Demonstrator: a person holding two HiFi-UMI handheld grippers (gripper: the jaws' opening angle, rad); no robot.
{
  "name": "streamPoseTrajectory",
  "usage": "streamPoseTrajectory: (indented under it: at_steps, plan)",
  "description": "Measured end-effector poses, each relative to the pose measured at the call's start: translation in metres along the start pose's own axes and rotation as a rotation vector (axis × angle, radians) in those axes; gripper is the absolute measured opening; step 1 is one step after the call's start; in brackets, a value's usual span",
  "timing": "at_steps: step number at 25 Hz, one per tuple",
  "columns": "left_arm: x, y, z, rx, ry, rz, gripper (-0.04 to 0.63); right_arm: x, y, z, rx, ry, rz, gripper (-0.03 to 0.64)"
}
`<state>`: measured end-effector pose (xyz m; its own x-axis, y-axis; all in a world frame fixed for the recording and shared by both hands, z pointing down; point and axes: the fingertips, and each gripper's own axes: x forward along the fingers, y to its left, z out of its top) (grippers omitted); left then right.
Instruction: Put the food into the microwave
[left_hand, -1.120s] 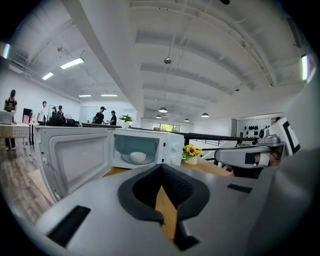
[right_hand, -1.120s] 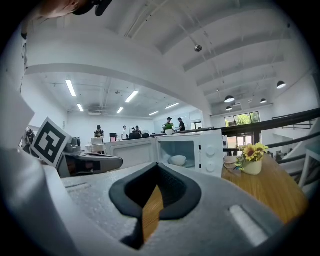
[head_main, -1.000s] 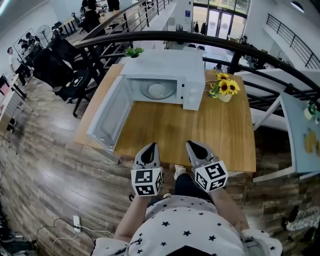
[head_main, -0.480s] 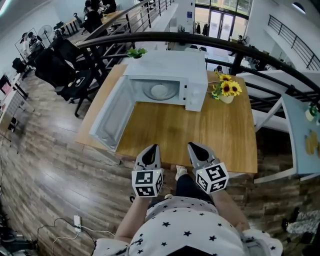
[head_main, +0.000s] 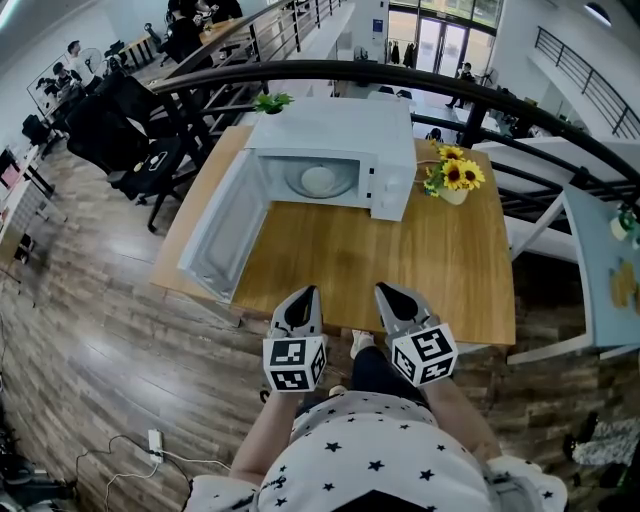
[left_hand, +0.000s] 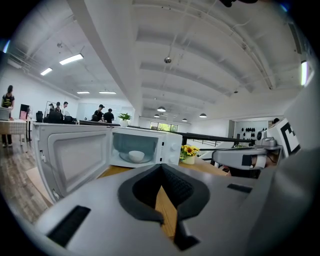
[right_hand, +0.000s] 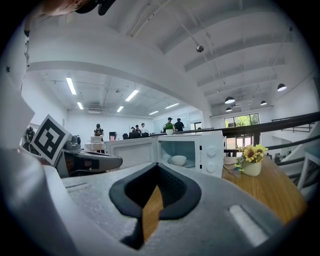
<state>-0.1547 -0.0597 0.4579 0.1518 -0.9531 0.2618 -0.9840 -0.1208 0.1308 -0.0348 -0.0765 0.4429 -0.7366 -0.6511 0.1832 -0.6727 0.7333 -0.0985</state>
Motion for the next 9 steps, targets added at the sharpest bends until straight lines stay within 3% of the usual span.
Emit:
streamPoseTrajectory:
  at_steps: [9]
  plan:
    - [0.0024, -0.0026, 0.0024, -0.001, -0.002, -0.012, 0.003, 0.0024, 0.0000, 0.0011, 0.002, 0.001, 0.007, 0.005]
